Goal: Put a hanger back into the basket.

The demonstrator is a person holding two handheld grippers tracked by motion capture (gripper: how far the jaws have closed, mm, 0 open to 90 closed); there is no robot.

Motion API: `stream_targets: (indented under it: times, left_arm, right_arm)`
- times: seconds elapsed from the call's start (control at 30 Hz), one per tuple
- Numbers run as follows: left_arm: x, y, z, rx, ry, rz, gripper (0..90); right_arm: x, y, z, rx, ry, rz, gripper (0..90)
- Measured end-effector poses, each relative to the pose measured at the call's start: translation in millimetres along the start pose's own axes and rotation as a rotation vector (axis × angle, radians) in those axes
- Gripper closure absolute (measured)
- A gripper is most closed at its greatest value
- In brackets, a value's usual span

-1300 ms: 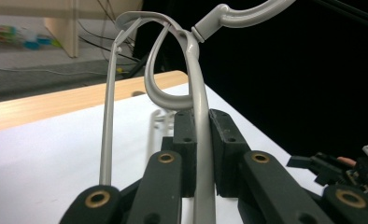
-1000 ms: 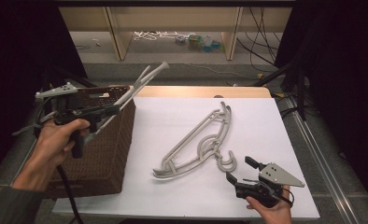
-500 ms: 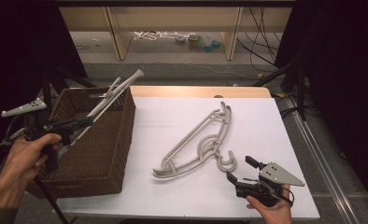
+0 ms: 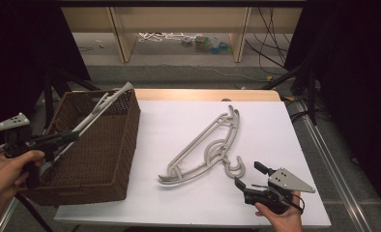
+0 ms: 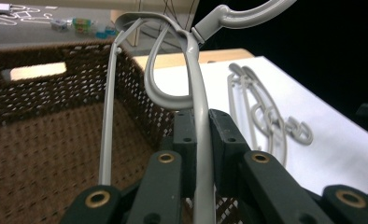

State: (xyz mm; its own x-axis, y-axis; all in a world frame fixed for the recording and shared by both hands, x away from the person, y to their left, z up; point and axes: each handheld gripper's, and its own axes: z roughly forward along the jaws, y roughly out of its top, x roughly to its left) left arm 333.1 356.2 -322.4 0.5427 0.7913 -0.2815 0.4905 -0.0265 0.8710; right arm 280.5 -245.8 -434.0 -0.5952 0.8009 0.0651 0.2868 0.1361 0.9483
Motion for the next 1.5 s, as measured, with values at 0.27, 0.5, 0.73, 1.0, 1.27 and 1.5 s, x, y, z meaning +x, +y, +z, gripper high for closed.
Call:
stream_targets:
  times: [0.27, 0.5, 0.73, 1.0, 1.27, 1.5]
  left_arm:
    - [20.8, -11.6, 3.6, 0.065, 0.013, 0.006, 81.6]
    - [33.0, -15.8, 11.3, 0.138, 0.009, 0.015, 81.6]
    - [45.1, -21.3, 31.1, 0.242, 0.022, 0.015, 81.6]
    - [54.4, -23.7, 45.5, 0.318, 0.004, 0.015, 81.3]
    - [59.8, -30.0, 50.4, 0.415, 0.018, 0.029, 80.5]
    - [62.8, -38.2, 55.9, 0.495, 0.009, 0.045, 80.3]
  right_arm:
    - [0.1, -0.5, 0.7, 0.003, 0.003, 0.011, 15.9]
    - [-0.3, -1.1, 1.5, -0.001, 0.006, 0.008, 15.9]
    - [-0.2, -0.5, 1.0, 0.004, -0.002, 0.004, 15.9]
    - [0.2, -0.7, 0.6, 0.014, 0.007, 0.007, 15.9]
    - [-0.2, -0.6, 1.5, 0.004, 0.004, 0.006, 15.9]
    - [-0.5, -0.2, 1.3, 0.008, 0.001, 0.003, 16.0]
